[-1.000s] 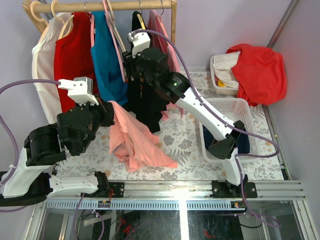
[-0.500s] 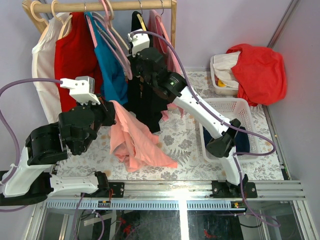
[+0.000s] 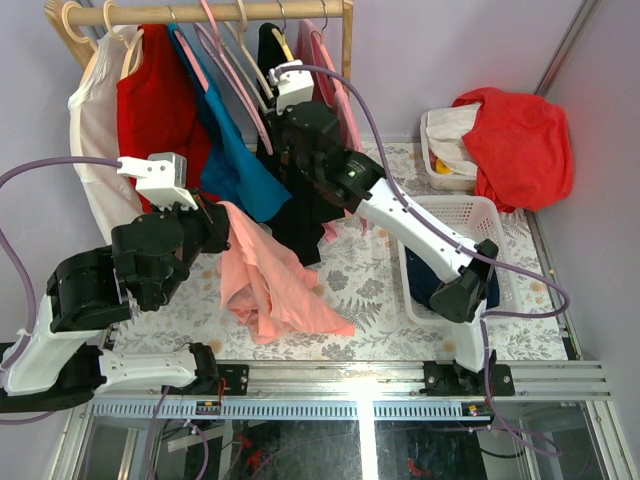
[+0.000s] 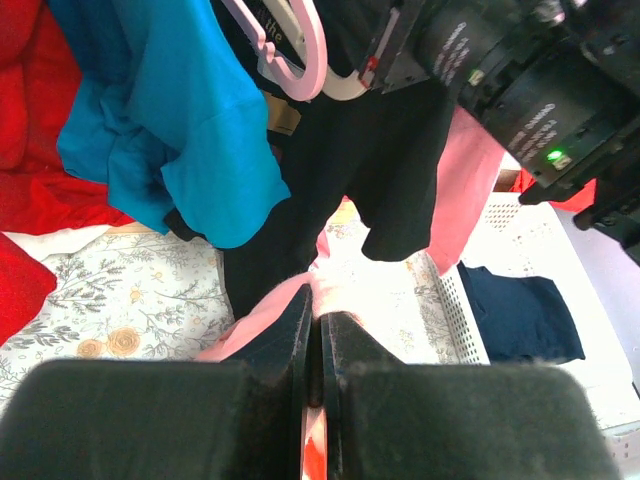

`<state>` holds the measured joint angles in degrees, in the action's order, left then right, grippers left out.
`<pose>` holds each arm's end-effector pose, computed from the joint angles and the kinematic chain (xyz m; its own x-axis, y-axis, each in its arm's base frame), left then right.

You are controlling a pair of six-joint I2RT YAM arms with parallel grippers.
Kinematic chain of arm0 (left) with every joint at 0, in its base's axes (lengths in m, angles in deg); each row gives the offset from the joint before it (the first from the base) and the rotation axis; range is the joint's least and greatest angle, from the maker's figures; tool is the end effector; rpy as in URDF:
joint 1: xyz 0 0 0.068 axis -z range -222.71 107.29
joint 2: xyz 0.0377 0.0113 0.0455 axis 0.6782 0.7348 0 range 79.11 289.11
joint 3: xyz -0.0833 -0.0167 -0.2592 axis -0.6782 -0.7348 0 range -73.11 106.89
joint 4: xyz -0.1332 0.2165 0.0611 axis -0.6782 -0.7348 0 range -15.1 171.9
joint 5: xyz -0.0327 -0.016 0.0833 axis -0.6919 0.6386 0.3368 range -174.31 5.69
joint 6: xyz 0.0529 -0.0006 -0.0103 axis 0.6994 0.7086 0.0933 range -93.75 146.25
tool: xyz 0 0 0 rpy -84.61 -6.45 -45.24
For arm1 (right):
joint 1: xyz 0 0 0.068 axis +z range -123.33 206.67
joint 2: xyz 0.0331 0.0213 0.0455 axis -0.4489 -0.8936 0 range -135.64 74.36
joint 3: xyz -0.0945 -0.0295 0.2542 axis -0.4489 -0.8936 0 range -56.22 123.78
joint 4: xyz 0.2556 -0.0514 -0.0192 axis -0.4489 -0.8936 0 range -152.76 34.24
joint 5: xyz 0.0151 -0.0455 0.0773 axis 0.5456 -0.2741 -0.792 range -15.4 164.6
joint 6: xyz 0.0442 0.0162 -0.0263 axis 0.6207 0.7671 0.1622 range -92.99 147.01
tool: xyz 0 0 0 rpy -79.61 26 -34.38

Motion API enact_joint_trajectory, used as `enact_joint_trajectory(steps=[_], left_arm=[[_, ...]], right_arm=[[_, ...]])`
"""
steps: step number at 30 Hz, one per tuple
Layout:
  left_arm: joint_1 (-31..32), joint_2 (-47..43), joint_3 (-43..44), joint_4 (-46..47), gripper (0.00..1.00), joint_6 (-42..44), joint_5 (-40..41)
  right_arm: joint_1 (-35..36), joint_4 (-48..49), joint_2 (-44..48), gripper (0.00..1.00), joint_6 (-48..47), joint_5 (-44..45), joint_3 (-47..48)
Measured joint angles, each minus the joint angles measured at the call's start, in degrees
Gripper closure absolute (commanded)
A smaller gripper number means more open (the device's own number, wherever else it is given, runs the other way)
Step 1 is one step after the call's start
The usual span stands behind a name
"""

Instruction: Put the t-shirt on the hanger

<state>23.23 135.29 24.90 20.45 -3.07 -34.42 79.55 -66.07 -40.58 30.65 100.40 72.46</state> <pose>0.0684 -0.0866 0.5084 -0.2637 -0.1834 -0.9470 0.1897 0.9527 -0.2373 0.2905 0.3582 0.4758 0.0072 0.1044 -0.9945 -0.4571 0.8849 0.0895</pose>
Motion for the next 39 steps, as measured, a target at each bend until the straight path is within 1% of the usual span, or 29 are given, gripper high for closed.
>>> enact_joint_trajectory(steps=[8,14,22,33,36,39], left_arm=[[0.0,-0.3,0.0,0.0,1.0,0.0,0.0],[0.0,-0.4,0.0,-0.1,1.0,0.0,0.0],[0.0,0.1,0.0,-0.1,1.0,0.0,-0.1],[0.0,2.1,1.0,-1.4,1.0,-0.3,-0.2],[0.0,4.0,2.9,-2.3,1.0,-0.3,-0.2],[0.0,6.0,4.1,-2.7,1.0,-0.3,-0.2]], right_arm=[[0.3,0.2,3.0,1.0,0.0,0.8,-1.5],[0.7,-1.9,4.4,1.0,0.4,1.5,-1.9],[0.7,-1.8,12.9,1.0,1.9,1.5,-10.2],[0.9,-1.0,31.4,1.0,5.2,-2.6,-30.1],[1.1,-1.9,39.4,1.0,6.0,-4.0,-37.9],[1.2,-5.2,48.6,1.0,6.7,-5.0,-43.8]])
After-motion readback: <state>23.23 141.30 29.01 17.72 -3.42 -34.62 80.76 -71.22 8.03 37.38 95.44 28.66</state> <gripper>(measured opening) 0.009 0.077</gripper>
